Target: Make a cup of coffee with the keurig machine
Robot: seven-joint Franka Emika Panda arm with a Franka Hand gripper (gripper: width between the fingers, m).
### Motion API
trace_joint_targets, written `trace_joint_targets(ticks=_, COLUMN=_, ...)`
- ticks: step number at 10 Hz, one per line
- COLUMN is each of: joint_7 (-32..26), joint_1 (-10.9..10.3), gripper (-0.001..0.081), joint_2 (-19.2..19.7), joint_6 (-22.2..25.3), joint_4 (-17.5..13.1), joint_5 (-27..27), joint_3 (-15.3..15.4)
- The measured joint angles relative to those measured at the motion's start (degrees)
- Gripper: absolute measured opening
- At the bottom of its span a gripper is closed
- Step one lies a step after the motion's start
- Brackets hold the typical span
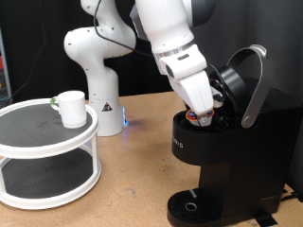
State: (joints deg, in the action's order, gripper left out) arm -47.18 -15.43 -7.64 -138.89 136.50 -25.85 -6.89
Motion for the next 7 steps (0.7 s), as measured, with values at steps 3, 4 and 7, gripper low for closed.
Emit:
trace_joint_targets(ticks=3, joint_7=0.0, joint_1=0.0, gripper=0.0794, joint_2=0.0, joint_6=0.0, joint_4=-0.1, joint_5=-0.1, joint_3=-0.1)
trace_joint_targets(ticks=4, joint_7=0.0, joint_1=0.0, gripper=0.08, joint_2=0.0, joint_6=0.0, joint_4=-0.1, joint_5=-0.1, joint_3=-0.2)
trace_joint_targets(ticks=7, joint_7=-0.8, joint_1=0.0, gripper=0.08, joint_2=0.0, joint_6=-0.2, joint_4=-0.1, joint_5=-1.5, joint_3=-0.2)
